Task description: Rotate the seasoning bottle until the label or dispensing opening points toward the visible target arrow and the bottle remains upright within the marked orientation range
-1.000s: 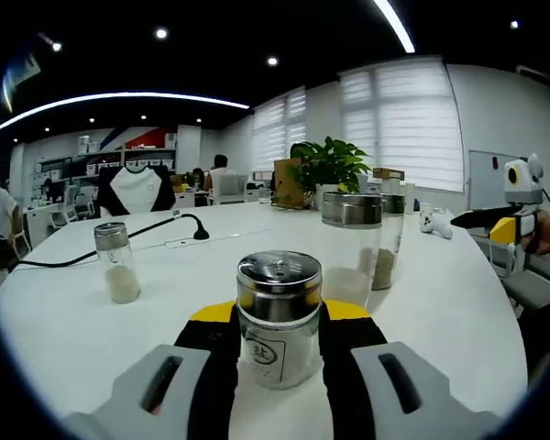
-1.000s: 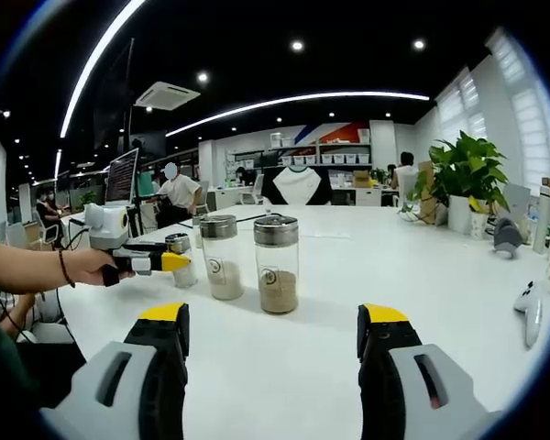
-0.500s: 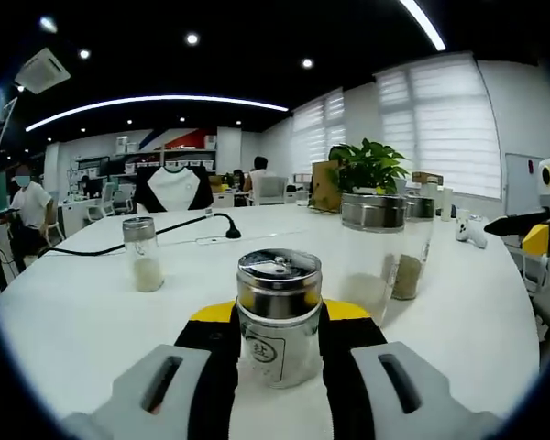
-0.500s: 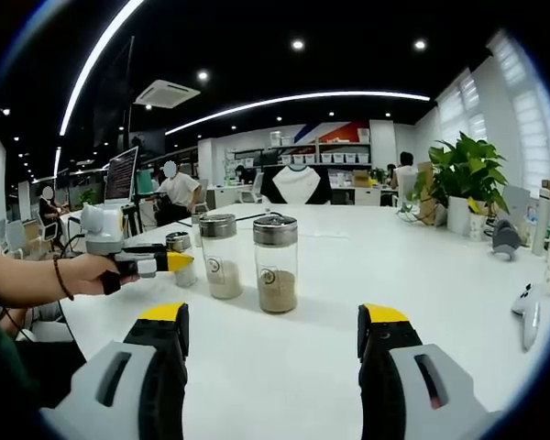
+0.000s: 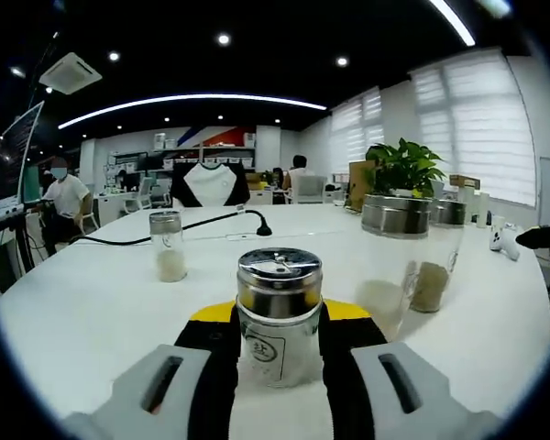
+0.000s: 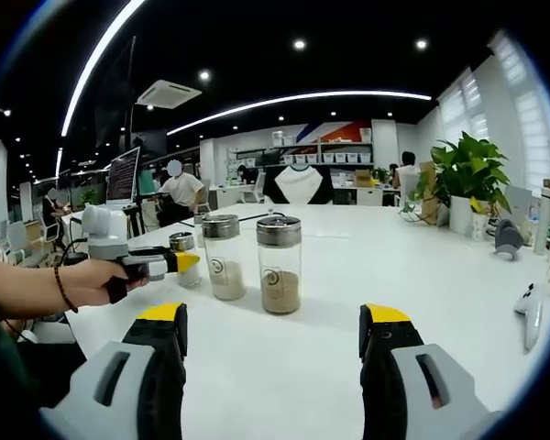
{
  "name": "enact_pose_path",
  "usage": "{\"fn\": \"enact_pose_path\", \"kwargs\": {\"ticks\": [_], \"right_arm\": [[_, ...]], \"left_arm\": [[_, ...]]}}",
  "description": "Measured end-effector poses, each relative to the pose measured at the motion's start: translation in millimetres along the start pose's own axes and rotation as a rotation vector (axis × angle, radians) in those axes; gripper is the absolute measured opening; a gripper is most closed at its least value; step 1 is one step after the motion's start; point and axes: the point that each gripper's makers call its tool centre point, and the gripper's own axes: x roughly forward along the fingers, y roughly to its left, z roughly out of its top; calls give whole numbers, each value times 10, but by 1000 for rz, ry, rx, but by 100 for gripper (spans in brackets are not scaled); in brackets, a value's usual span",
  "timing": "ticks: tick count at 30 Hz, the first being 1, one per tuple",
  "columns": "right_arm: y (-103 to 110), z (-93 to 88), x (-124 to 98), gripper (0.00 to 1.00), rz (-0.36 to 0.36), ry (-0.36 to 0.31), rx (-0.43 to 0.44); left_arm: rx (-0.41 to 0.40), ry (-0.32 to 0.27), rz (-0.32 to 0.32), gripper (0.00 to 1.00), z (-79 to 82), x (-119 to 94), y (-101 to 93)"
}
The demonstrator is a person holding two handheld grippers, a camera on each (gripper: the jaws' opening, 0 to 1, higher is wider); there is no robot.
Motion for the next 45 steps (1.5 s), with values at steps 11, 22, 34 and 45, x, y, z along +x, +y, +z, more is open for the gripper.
{"fn": "enact_pose_path", "kwargs": {"ticks": [11, 22, 34, 45], "right_arm": [[-53, -12, -42, 78, -9, 10, -1], [-53, 42, -43, 79, 1, 0, -5], [-58, 41, -70, 79, -8, 3, -12], [-65, 27, -98, 79, -19, 16, -41]], "left_arm": [[-5, -11, 39, 35, -2, -3, 29], [25, -30, -204, 61, 11, -147, -8], [136, -37, -492, 63, 117, -156, -81], [129, 25, -736, 56, 94, -90, -100]]}}
